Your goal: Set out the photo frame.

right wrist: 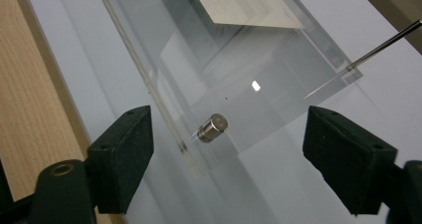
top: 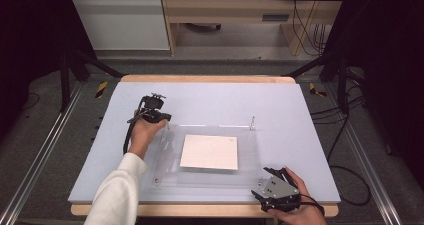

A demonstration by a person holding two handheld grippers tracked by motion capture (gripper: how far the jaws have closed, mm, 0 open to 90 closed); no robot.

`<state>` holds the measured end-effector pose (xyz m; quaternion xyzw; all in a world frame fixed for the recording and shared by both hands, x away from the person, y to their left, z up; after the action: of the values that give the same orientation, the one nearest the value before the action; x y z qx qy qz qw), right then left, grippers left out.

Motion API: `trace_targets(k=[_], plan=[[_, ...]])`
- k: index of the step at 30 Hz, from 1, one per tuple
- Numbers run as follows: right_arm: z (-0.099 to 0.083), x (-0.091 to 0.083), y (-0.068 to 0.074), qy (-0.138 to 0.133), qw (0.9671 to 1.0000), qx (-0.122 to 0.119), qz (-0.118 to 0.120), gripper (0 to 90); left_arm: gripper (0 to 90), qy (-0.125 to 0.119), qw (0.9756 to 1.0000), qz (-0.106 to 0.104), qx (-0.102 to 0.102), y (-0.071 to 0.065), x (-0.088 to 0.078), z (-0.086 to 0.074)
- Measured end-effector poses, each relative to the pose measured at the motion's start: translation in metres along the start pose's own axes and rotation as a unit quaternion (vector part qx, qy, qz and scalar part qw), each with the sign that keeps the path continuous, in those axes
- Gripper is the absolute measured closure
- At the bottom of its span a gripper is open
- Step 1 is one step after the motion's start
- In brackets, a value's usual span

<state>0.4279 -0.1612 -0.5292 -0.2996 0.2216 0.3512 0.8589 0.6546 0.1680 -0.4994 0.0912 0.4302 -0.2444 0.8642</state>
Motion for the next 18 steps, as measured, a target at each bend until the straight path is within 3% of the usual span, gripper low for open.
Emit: trace_targets(k=[3,12,18], plan=[[0.0018,0.0001,-0.0018,-0.007,1.0,-0.004,-0.006,26.5,84.9,-0.002,1.0,-0.001,-0.001,-0.0003,0.0001,0.0001],[0.0031,0.001,-0.0021,-0.01,0.9999,-0.008,-0.012,24.9,84.8,-0.005,1.0,0.001,0.001,-0.0008,0.0003,-0.0002],[0.0061,0.001,0.0007,-0.014,0.9998,-0.015,-0.005,29.9,84.8,-0.006,1.0,0.003,0.001,-0.001,0.0002,-0.0005]])
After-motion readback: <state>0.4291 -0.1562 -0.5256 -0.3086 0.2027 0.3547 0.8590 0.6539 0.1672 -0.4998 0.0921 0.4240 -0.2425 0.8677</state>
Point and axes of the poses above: each handheld gripper's, and its own axes: x roughly forward along the jaws, z roughly out of its top, y roughly to its left, the point moved 9 cm from there along x, roughly forward along the jaws, and after that the axes turned 3 degrees about x, right-handed, at the moved point
